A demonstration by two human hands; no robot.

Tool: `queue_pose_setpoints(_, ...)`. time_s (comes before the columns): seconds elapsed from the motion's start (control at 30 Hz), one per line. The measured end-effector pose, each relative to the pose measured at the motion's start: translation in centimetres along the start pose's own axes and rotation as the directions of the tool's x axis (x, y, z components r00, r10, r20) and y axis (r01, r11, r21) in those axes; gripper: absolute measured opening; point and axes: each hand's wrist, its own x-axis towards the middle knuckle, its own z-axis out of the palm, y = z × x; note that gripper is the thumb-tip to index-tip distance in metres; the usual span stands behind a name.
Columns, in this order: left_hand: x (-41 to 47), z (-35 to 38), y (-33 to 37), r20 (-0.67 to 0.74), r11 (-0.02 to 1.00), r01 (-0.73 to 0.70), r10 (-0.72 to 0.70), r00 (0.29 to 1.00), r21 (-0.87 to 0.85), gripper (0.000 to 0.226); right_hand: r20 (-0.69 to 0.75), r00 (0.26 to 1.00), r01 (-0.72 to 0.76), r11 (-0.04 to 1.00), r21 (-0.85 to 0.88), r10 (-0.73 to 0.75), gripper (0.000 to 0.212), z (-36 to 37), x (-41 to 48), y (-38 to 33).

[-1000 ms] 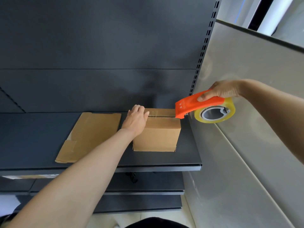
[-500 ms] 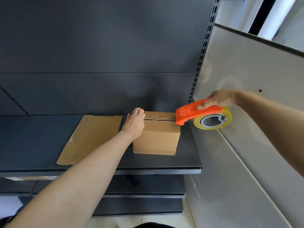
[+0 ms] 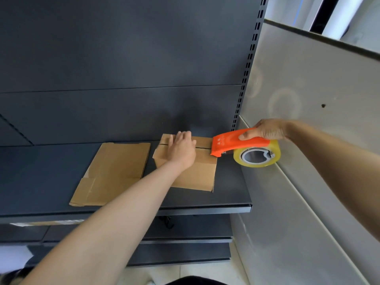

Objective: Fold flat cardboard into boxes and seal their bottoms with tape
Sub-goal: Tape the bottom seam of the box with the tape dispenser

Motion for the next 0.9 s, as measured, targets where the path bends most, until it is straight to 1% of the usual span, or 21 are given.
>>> queue_pose_setpoints(0.1, 0.8, 1.0, 1.4, 0.141, 0.996, -0.054, 0.043, 0.989, 0.075, 0.050, 0.001, 1.000, -0.003, 1.000, -0.007, 0.003, 0.062, 0.6, 0.1, 0.0)
queue_pose_setpoints(0.17, 1.3, 1.1, 0.8, 0.201, 0.988, -0.084, 0.057, 0.978, 0.126, 0.052, 0.005, 1.000, 0.002, 1.000, 0.005, -0.002, 0.073, 1.0, 0.0, 0.4)
queue_pose_setpoints(0.3, 1.7, 1.1, -0.1, 0.237, 0.983, -0.077, 0.036, 0.971, 0.167, 0.056, 0.026, 0.999, 0.031, 0.996, 0.085, -0.033, 0.103, 1.6, 0.0, 1.5)
queue_pose_setpoints(0.37, 1.7, 1.0, -0.2, 0.236, 0.982, -0.080, 0.038, 0.971, 0.171, 0.056, 0.029, 0.998, 0.042, 0.990, 0.137, -0.047, 0.111, 1.8, 0.0, 2.2)
queue_pose_setpoints(0.43, 1.7, 0.8, -0.4, 0.232, 0.981, -0.088, 0.046, 0.972, 0.174, 0.056, 0.034, 0.998, 0.040, 0.988, 0.151, -0.046, 0.112, 1.7, -0.5, 2.7)
queue_pose_setpoints(0.5, 1.6, 0.7, -0.7, 0.236, 0.981, -0.095, 0.053, 0.970, 0.171, 0.056, 0.028, 0.999, 0.014, 0.989, 0.149, -0.018, 0.108, 1.2, -1.1, 3.5)
queue_pose_setpoints(0.63, 1.7, 0.7, -0.8, 0.231, 0.977, -0.110, 0.066, 0.971, 0.184, 0.056, -0.061, 0.996, -0.055, 0.994, 0.096, 0.061, 0.088, 0.2, -2.5, 5.6)
queue_pose_setpoints(0.73, 1.7, 0.7, -0.8, 0.234, 0.976, -0.110, 0.064, 0.970, 0.189, 0.056, -0.069, 0.994, -0.082, 0.995, 0.062, 0.086, 0.056, 0.4, -2.8, 5.7)
queue_pose_setpoints(0.77, 1.7, 0.7, -0.8, 0.237, 0.976, -0.110, 0.064, 0.969, 0.189, 0.056, -0.070, 0.993, -0.088, 0.995, 0.039, 0.090, 0.050, 0.6, -2.7, 5.6)
queue_pose_setpoints(0.9, 1.6, 0.7, -0.8, 0.228, 0.974, -0.118, 0.072, 0.971, 0.195, 0.056, -0.070, 0.990, -0.131, 0.989, -0.064, 0.126, 0.055, 1.3, -2.3, 5.0)
